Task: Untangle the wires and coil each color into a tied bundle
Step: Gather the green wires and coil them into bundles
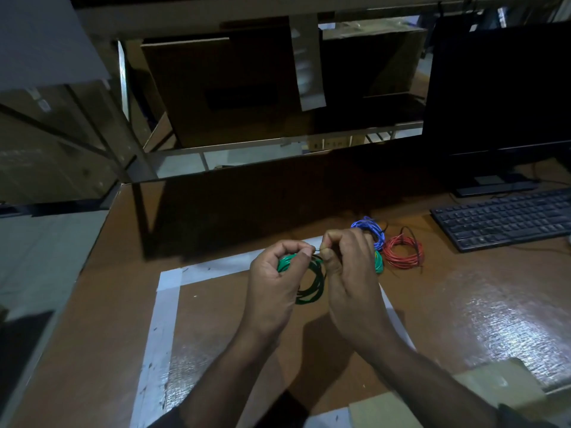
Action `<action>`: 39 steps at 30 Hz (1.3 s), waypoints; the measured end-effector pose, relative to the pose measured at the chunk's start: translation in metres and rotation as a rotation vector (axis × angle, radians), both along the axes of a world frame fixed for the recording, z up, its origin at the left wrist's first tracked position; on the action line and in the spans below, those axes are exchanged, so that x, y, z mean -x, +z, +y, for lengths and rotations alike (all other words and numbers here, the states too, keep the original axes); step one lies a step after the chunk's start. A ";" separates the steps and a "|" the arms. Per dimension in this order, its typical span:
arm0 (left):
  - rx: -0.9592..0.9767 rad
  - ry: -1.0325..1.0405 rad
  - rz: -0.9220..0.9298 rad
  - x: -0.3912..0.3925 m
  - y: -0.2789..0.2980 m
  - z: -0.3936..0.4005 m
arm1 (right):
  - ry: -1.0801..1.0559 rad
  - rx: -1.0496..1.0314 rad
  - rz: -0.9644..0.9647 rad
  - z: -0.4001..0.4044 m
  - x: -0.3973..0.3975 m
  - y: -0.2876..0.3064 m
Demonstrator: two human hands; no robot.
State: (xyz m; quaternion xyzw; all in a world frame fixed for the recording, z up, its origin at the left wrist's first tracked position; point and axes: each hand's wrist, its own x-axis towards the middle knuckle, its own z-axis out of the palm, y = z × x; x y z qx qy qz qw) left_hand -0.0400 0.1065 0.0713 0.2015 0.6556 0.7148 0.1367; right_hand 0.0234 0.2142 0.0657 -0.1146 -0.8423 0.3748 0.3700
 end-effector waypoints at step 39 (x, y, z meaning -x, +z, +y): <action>-0.156 0.182 0.027 0.025 -0.013 0.003 | 0.218 0.651 0.047 -0.007 -0.004 0.015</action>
